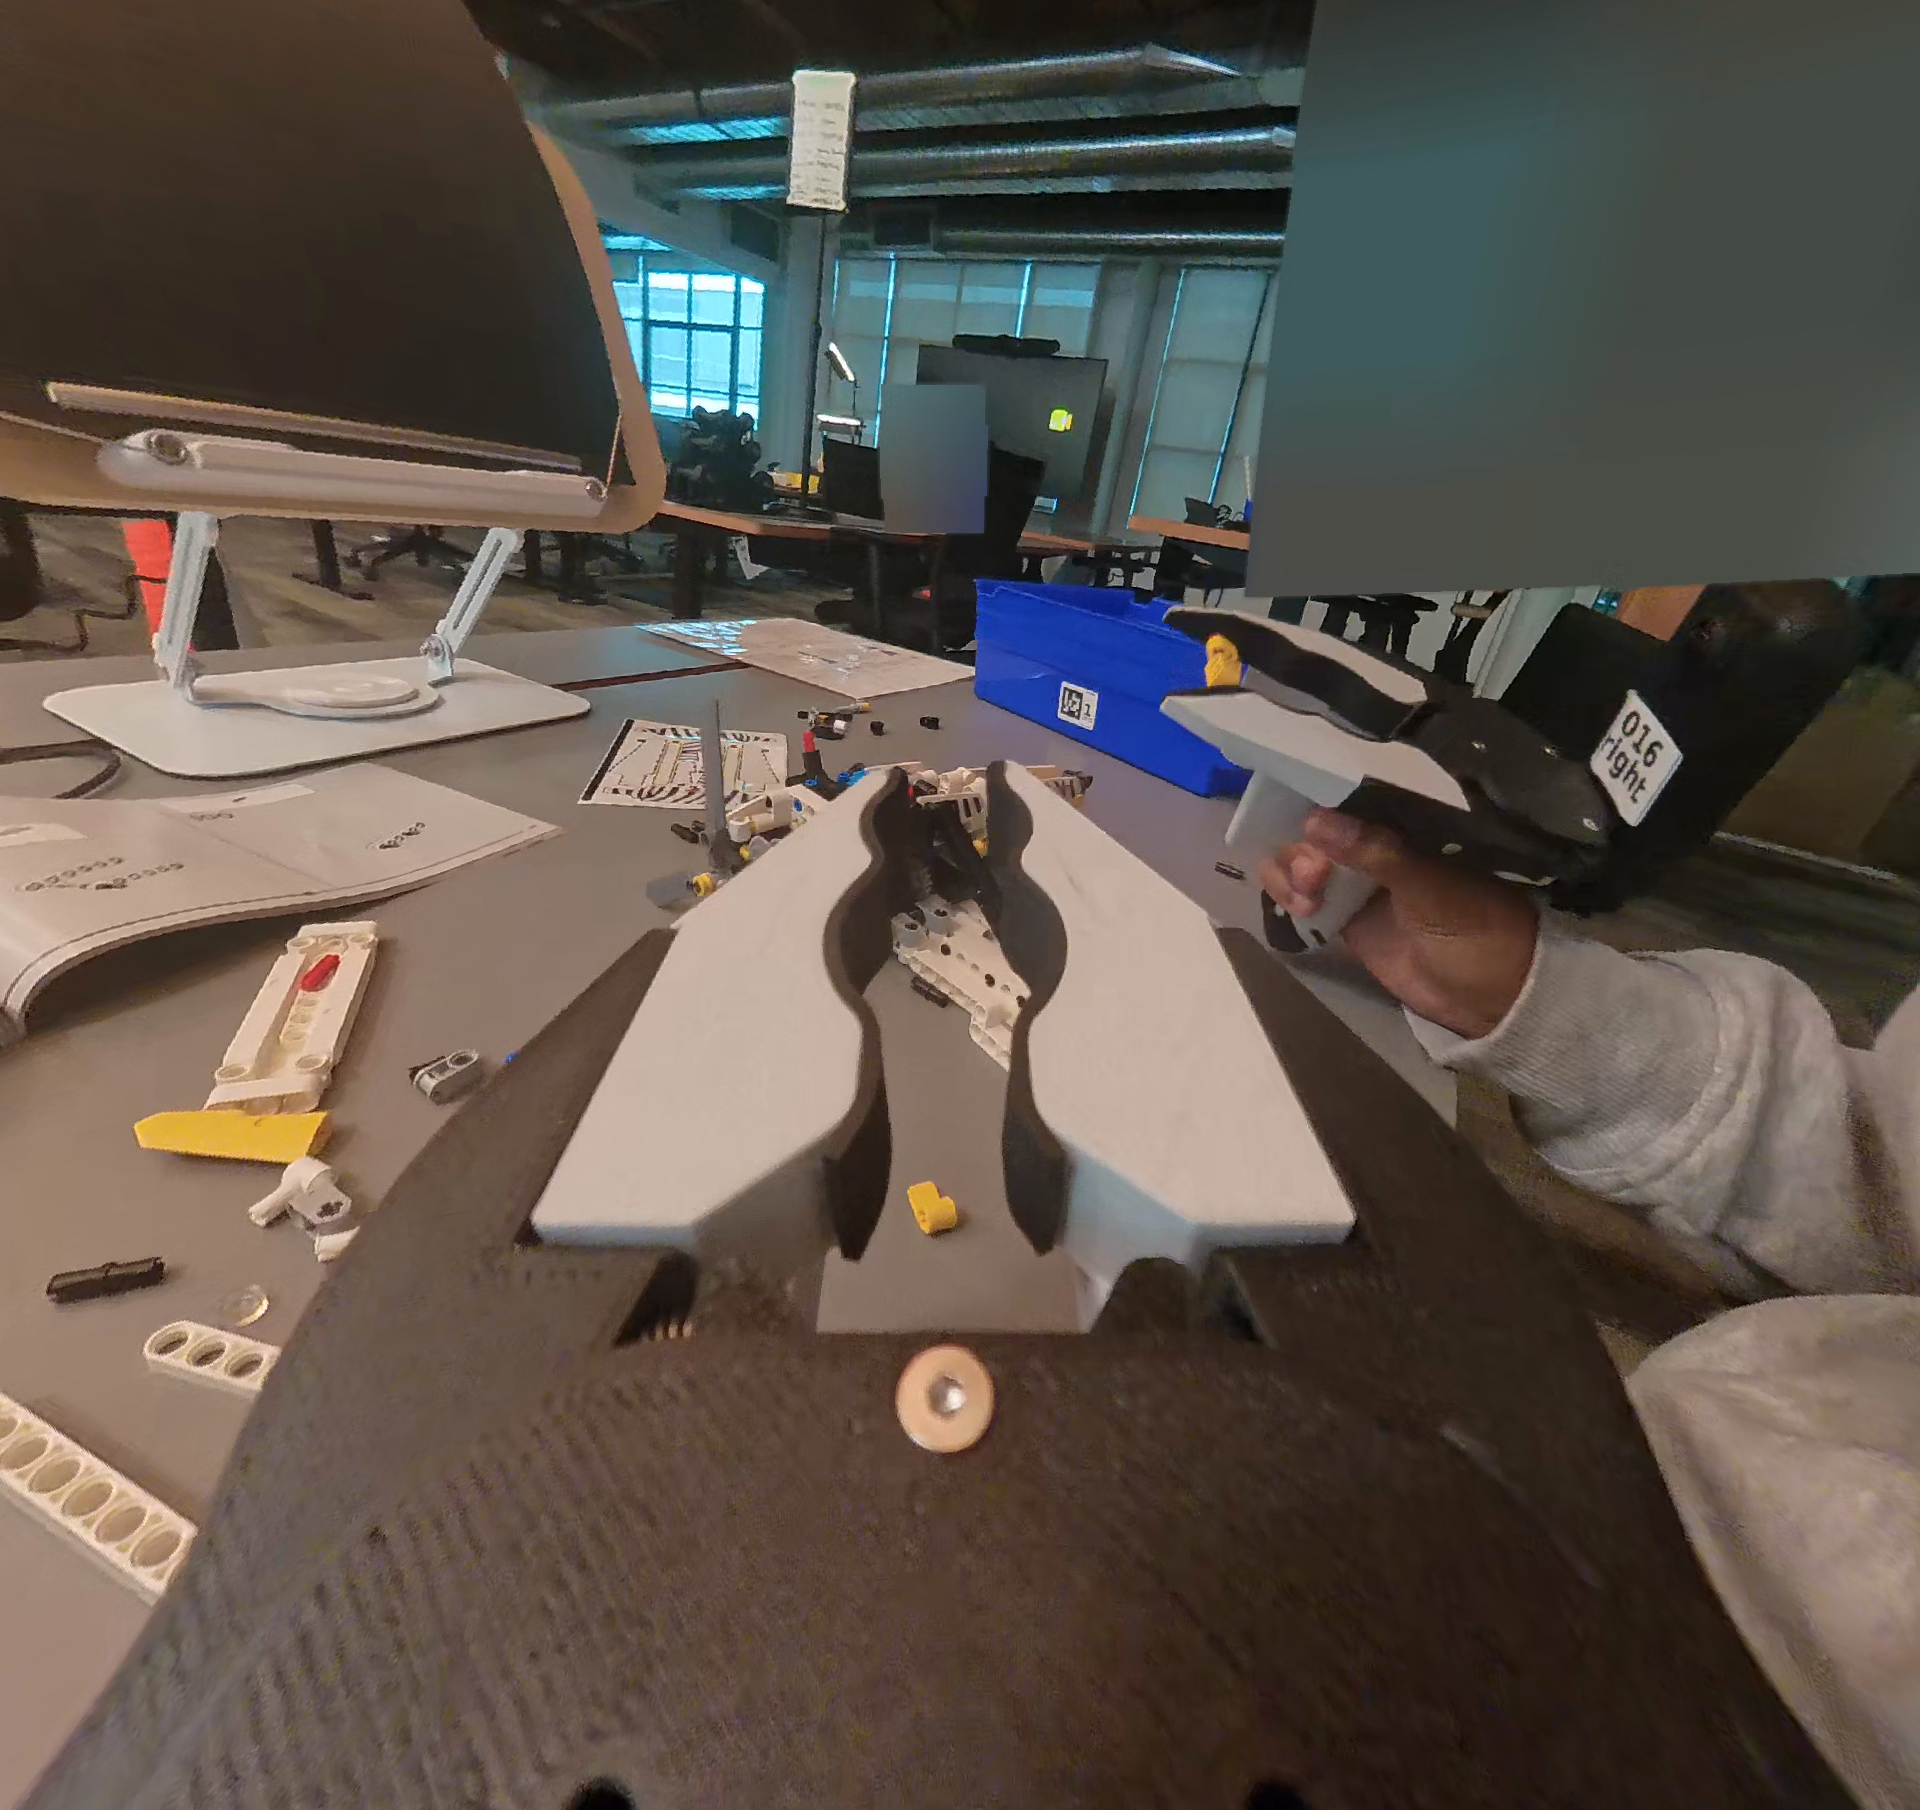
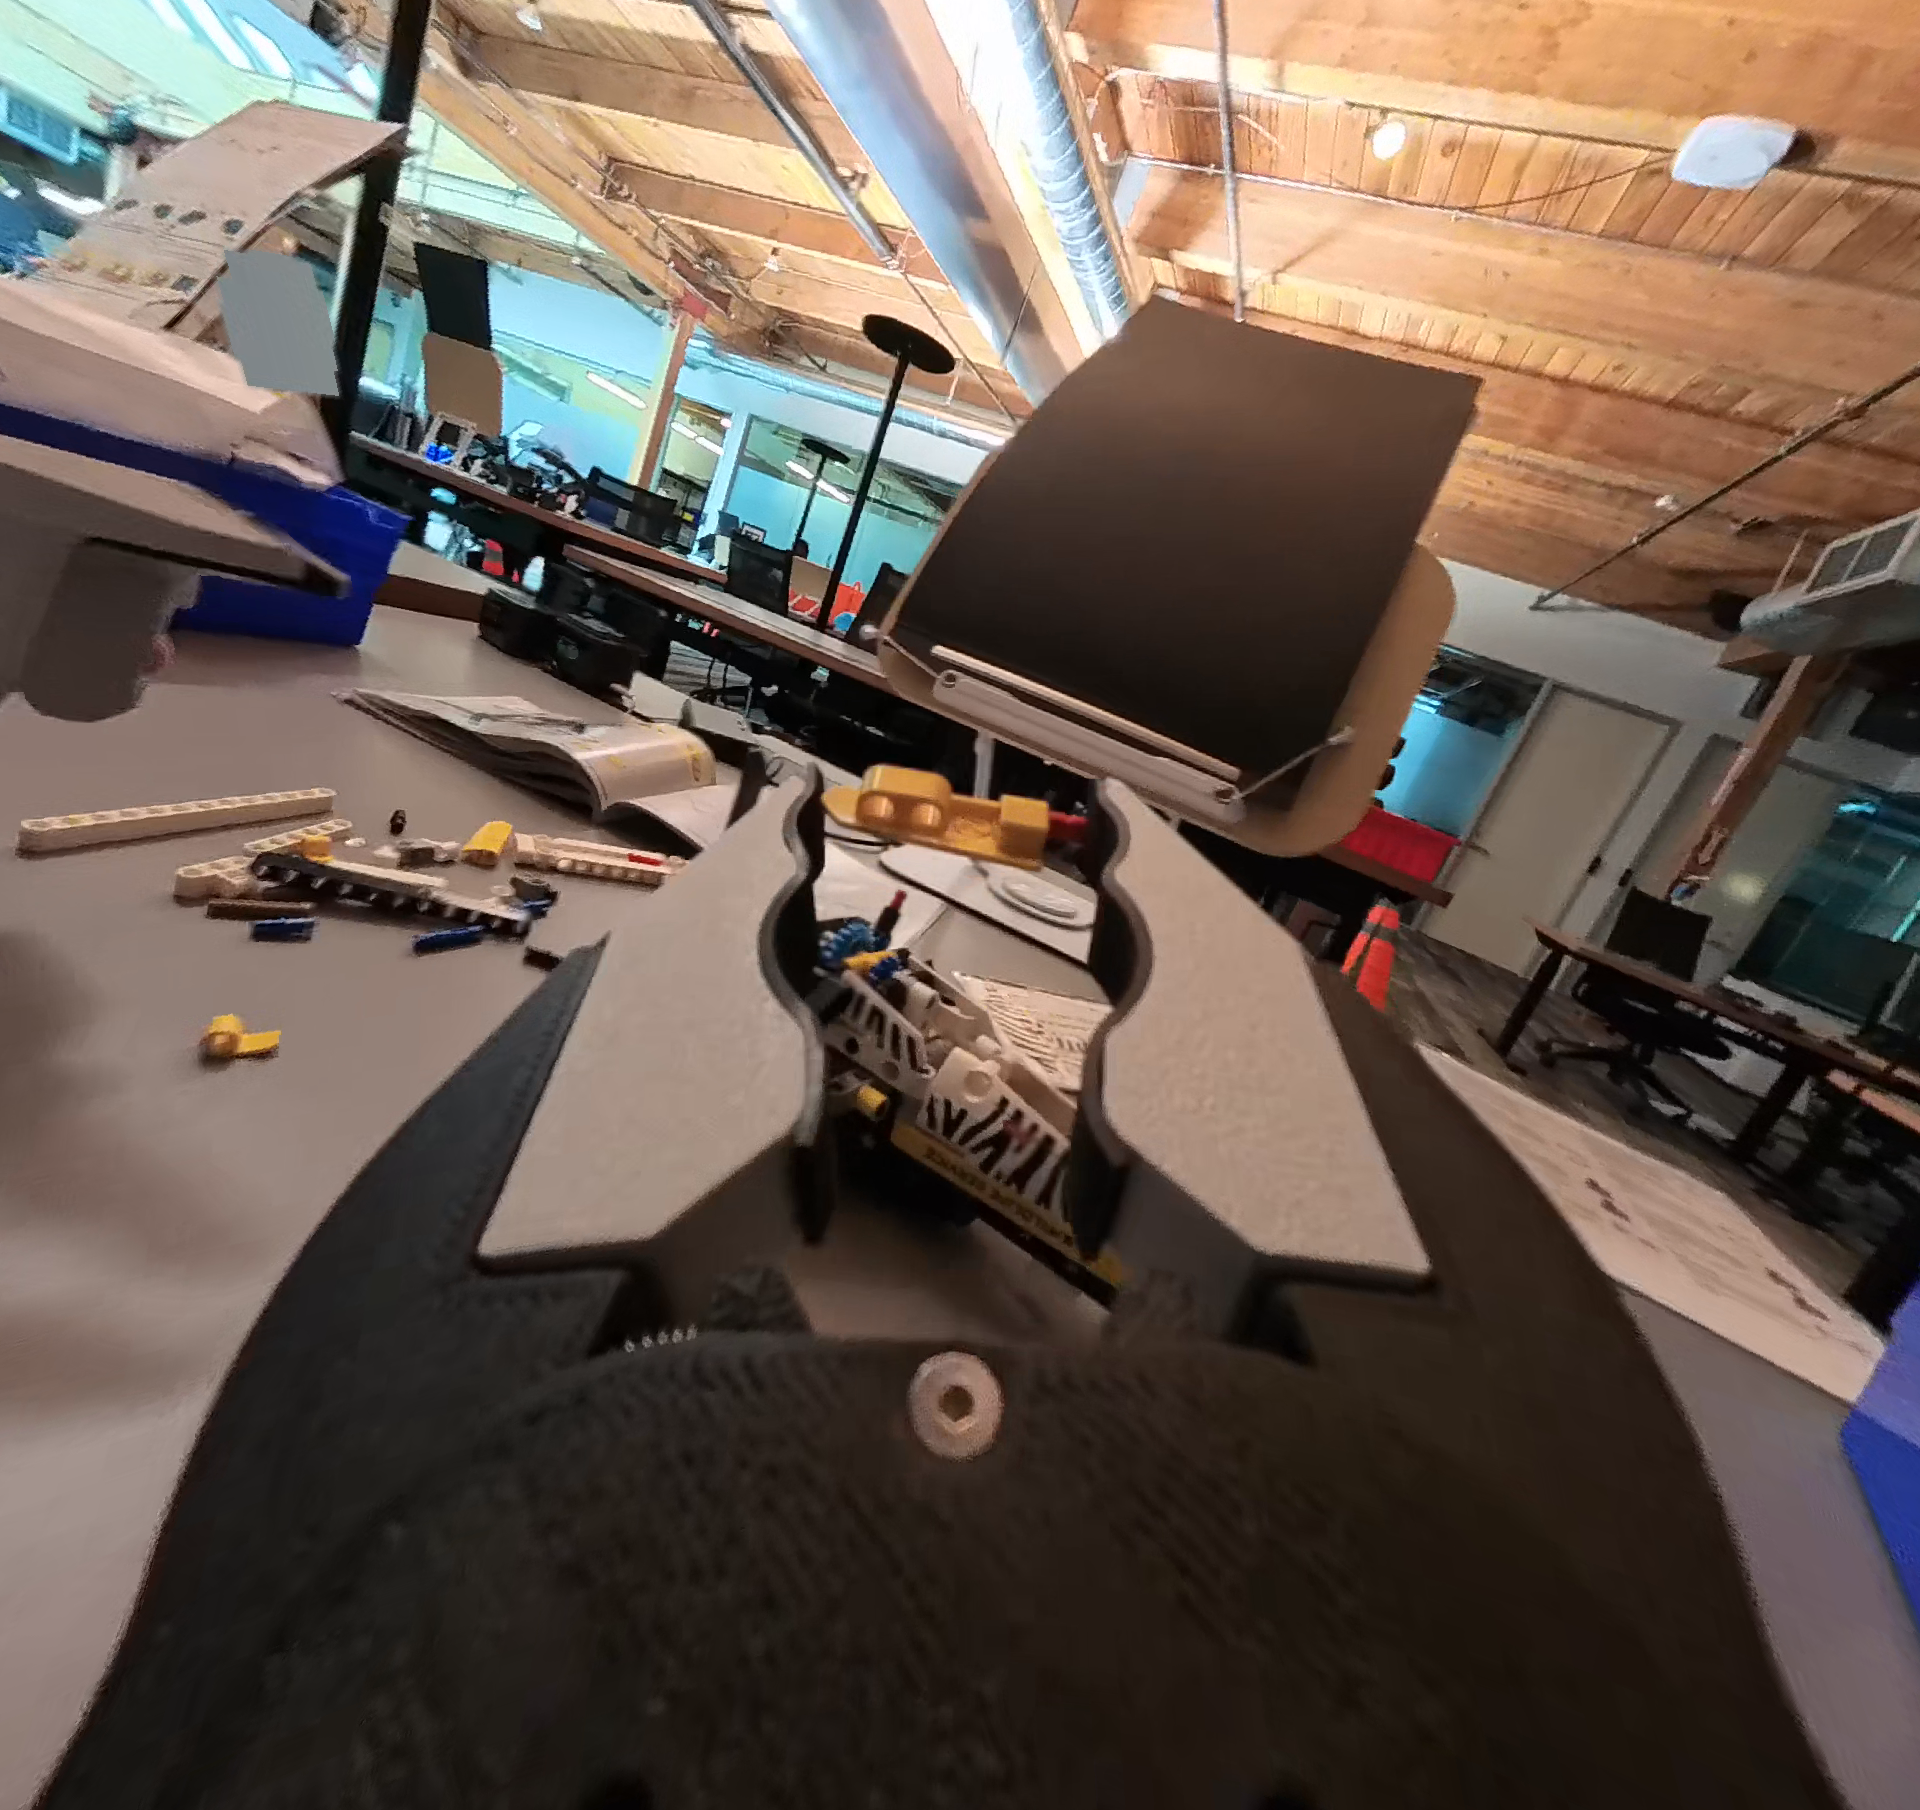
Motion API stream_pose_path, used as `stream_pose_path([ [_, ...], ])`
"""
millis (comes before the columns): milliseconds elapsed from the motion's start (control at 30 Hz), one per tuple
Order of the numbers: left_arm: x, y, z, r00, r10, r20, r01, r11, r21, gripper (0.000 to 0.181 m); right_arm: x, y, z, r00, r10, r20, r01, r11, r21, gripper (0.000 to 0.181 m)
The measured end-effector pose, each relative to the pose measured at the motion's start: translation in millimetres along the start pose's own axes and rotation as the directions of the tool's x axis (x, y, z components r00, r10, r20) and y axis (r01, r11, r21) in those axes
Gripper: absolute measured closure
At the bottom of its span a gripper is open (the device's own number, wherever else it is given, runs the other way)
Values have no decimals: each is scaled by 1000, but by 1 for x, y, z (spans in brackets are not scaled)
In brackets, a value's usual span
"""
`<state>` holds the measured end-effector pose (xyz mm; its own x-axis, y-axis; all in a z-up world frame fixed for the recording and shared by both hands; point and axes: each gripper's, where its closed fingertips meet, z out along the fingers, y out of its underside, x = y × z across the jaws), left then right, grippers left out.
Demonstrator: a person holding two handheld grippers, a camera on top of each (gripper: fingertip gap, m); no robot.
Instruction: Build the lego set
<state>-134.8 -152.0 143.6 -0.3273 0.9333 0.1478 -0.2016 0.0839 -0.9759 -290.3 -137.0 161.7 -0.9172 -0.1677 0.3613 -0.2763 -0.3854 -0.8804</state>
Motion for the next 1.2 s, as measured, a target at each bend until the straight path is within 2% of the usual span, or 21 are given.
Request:
stream_pose_path([
  [100, 1, -3, -3, 1000, 20, 11, -20, 999, 27, 172, -15, 2, 0, 999, -33, 29, 34, 998, -45, 133],
  [200, -1, -7, -7, 1000, 10, 28, -11, 998, 58, 172, -49, 7, -7, 985, 76, 152, -54, 987, -149, 133],
  [300, -4, -8, -8, 999, -18, 32, 15, 997, 72, 172, -71, 20, -20, 964, 52, 259, 28, 955, -294, 133],
  [400, -3, -9, -9, 999, -8, 38, 5, 997, 78, 172, -89, 38, -35, 932, 95, 351, 92, 871, -483, 132],
  [467, -3, -9, -10, 999, -2, 48, -2, 996, 85, 173, -100, 40, -43, 909, 77, 410, 161, 843, -514, 132],
  [533, -2, -9, -10, 999, -6, 39, 2, 996, 84, 173, -100, 34, -46, 916, 4, 401, 208, 851, -483, 132],
  [600, -2, -8, -9, 999, -14, 29, 11, 997, 80, 173, -108, 30, -52, 914, 52, 403, 165, 859, -485, 132],
  [733, -1, -9, -9, 1000, -10, 24, 8, 997, 82, 173, -116, 41, -68, 909, 259, 326, -2, 786, -619, 132],
  [933, 1, -10, -10, 1000, 2, 21, -4, 996, 91, 174, -120, 76, -79, 938, 243, 248, 26, 664, -748, 131],
  [1100, 2, -10, -10, 1000, 3, 10, -4, 996, 93, 173, -129, 77, -76, 923, 299, 244, -14, 658, -753, 120],
  [1200, 3, -11, -10, 1000, 7, 8, -8, 995, 96, 173, -116, 71, -81, 923, 236, 302, 63, 684, -726, 118],
])
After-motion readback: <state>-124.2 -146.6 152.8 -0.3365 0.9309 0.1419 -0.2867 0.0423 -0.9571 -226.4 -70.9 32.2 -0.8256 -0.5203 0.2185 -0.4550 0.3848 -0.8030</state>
